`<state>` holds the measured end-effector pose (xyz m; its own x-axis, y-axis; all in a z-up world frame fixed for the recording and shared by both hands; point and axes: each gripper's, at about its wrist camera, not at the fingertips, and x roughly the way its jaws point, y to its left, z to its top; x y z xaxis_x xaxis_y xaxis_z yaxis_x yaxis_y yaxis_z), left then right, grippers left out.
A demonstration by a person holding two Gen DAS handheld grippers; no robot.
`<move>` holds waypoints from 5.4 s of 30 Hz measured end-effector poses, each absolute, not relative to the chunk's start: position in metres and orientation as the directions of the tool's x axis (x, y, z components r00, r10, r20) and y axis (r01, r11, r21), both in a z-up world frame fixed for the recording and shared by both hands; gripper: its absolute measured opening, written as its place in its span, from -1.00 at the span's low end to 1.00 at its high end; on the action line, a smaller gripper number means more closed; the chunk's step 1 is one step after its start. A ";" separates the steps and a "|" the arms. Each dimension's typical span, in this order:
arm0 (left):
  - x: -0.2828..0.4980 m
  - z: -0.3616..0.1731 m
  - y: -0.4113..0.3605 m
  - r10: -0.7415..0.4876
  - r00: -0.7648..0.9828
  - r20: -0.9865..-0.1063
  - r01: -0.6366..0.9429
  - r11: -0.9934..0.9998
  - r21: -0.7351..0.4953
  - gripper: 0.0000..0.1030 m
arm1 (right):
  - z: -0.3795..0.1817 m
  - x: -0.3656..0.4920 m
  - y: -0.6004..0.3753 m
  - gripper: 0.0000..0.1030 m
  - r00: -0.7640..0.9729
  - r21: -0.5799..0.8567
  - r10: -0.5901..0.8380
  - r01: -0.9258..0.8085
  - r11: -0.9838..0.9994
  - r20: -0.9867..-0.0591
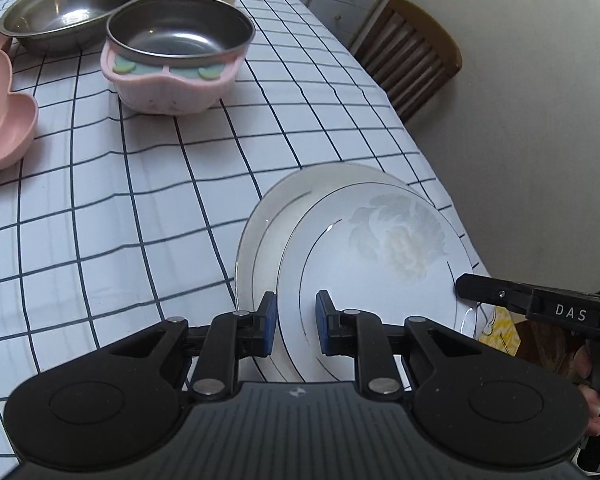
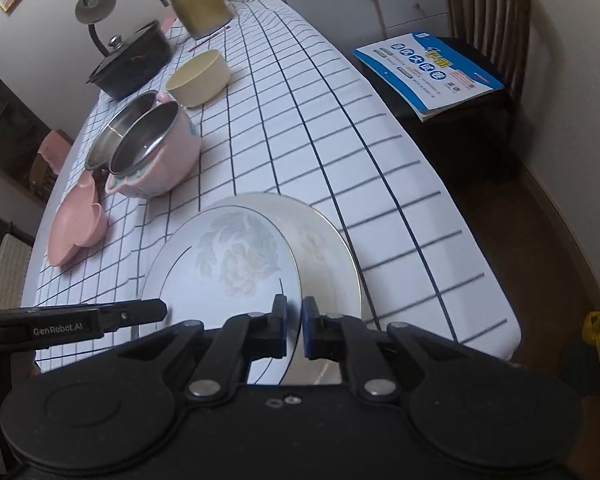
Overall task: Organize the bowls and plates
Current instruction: 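Open both grippers and release the stacked plates, then move both grippers to the pink bear-shaped plate and close on its rim, then lift the pink bear-shaped plate with both grippers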
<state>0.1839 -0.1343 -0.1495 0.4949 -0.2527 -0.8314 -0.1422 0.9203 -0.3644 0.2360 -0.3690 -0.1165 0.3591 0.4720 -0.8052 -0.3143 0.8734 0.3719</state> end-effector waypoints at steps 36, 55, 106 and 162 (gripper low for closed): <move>0.191 -0.132 -0.128 -0.231 0.506 -0.831 -0.089 0.944 -0.317 -0.62 | -0.128 0.231 -0.362 -0.57 0.394 0.286 0.400 -0.318 0.904 -0.827; 0.151 -0.074 -0.110 -0.193 0.659 -0.727 -0.011 0.964 -0.266 0.01 | -0.052 0.186 -0.313 0.20 0.526 0.206 0.441 -0.446 0.871 -0.727; 0.183 -0.077 0.186 0.023 0.696 -0.718 -0.081 0.996 -0.046 0.49 | -0.070 0.188 -0.062 0.87 0.490 0.214 0.402 -0.395 0.893 -0.774; 0.188 -0.125 0.234 -0.227 0.500 -0.836 -0.082 0.948 -0.307 -0.66 | -0.118 0.198 -0.026 -0.81 0.325 0.265 0.321 -0.205 0.942 -0.890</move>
<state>0.1877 0.2335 -0.1253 0.4996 -0.2273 -0.8359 -0.0824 0.9481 -0.3071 0.1980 -0.0260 -0.1178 0.3249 0.3209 -0.8897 -0.2048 0.9422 0.2651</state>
